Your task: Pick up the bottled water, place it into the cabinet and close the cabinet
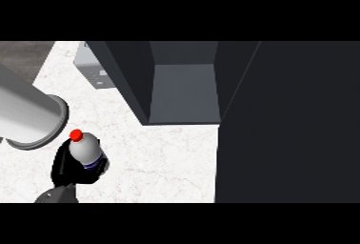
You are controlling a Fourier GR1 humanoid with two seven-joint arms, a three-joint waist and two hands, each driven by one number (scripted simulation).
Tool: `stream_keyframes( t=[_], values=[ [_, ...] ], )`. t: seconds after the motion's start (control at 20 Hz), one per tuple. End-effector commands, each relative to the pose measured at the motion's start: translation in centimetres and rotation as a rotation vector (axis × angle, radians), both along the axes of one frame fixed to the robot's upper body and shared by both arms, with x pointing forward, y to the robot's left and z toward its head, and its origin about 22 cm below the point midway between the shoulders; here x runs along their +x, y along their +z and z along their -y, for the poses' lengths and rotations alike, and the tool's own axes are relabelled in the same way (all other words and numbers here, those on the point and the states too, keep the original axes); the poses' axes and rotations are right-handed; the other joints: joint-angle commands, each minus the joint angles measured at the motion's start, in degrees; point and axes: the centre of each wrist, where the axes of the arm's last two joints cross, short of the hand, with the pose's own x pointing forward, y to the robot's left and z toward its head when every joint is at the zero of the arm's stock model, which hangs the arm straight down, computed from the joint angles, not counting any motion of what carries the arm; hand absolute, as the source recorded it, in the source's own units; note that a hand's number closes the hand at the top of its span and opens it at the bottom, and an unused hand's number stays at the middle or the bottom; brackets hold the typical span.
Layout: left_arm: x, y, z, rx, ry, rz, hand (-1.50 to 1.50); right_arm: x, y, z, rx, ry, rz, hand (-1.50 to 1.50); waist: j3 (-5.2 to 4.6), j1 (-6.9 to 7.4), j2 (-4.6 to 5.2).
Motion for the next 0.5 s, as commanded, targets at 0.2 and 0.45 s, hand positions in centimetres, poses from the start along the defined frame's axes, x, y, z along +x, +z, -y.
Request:
stream_keyframes(
  t=[0.2,0.45],
  values=[
    [3.1,3.2,4.4,0.054,-0.066,0.038,1.50,-1.1,2.5,-1.8,0.048,0.053,0.062,-1.50,0.06,0.16,-0.10],
    [4.3,5.7,9.9,0.020,-0.113,0.036,1.50,-0.9,3.2,-1.7,0.038,0.045,0.071,-1.50,0.06,0.16,-0.16]
  ],
)
